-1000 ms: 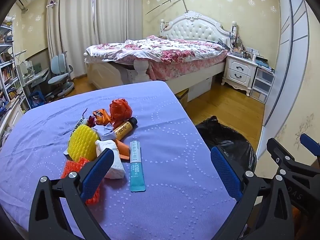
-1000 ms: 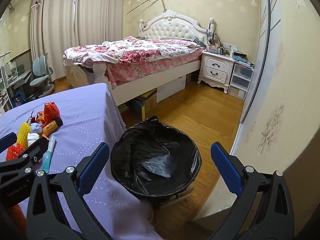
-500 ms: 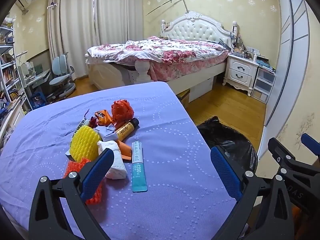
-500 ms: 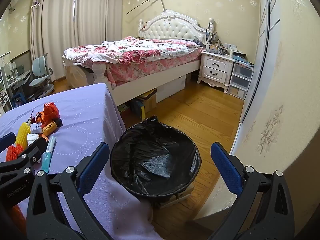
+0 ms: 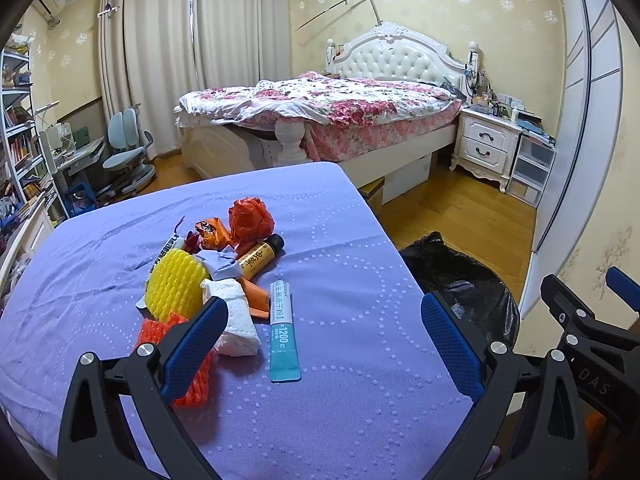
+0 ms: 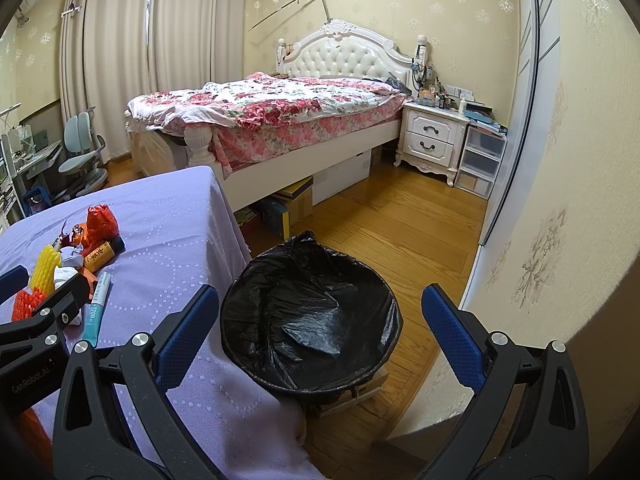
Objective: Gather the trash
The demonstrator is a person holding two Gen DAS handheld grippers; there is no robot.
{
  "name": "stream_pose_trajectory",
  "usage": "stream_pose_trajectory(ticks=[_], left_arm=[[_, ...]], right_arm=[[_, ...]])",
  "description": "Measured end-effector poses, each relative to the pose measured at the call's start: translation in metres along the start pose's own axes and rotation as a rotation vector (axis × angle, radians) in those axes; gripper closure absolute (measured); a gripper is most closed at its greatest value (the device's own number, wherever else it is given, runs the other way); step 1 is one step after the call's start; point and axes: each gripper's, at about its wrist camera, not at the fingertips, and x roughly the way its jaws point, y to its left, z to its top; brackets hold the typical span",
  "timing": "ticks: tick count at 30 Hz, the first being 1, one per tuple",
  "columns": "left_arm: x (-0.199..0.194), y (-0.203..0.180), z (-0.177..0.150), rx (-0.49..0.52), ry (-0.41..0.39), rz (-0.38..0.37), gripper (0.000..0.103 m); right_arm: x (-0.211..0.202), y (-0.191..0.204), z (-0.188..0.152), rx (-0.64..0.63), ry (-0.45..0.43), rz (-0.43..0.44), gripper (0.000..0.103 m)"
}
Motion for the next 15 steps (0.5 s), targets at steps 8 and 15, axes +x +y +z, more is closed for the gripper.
stream_pose_trajectory(ticks=[8, 15], left_arm=[[-0.0001, 0.0012, -0.0024, -0.003, 0.001, 0.006, 0.006], [0.0006, 0.0014, -0.0027, -0.003, 0.003, 0.006, 0.006]], right_arm=[[-0.0003, 0.0003, -0.0003, 0.000, 0.001, 0.000, 0.004], [-0.0007, 0.0007, -0.0002, 0.001, 0.000, 0.000, 0.004]])
